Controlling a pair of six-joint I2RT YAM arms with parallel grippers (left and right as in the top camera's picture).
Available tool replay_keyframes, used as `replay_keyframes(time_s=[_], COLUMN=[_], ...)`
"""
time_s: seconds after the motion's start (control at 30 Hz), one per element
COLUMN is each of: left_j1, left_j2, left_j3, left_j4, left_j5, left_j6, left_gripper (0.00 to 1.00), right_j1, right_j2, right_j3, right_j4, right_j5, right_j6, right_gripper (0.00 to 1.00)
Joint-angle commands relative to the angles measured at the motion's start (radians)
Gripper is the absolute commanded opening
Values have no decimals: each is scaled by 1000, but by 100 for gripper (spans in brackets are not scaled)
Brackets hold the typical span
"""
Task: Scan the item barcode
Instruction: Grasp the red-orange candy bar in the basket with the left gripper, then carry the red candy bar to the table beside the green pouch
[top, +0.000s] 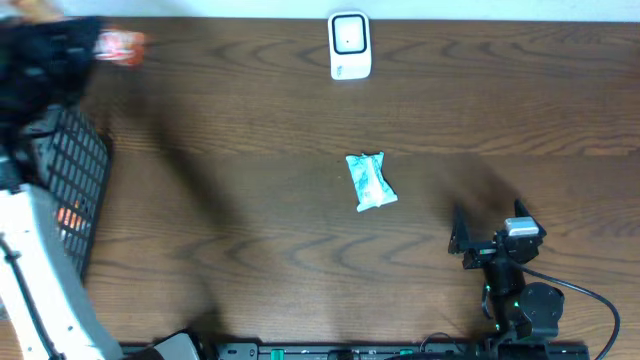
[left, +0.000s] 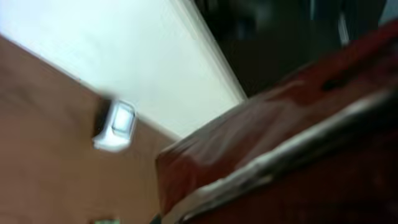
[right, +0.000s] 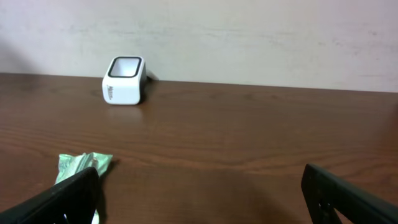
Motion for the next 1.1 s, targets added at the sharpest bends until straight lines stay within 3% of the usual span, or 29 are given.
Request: replay_keyframes(time_s=[0.0, 0.2, 0.3, 0.37, 0.53, 0.73, 1.07], left_j1=[-238, -602, -762, -868, -978, -995, -1004], left_j2=[-5, 98, 200, 309, 491, 662, 714], left_j3=[-3, -26, -32, -32, -32, -32, -33], left_j4=[-140, -503, -586, -603, -561, -455, -204], left_j5=[-26, -664, -866, -902, -903, -882, -854], left_j6=[303, 370, 369, 367, 312, 257, 120], left_gripper=[7, 8, 7, 7, 7, 7, 8], right_j1=[6, 6, 6, 6, 6, 6, 6], right_j2=[-5, -5, -5, -5, -5, -5, -5], right_j3=[-1, -1, -1, -1, -1, -1, -1], right_j4=[-4, -4, -4, -4, -4, -4, -4], right_j5=[1, 1, 1, 1, 1, 1, 1], right_j6=[-7, -7, -7, -7, -7, -7, -7], right_gripper=[99, 99, 99, 99, 99, 99, 99])
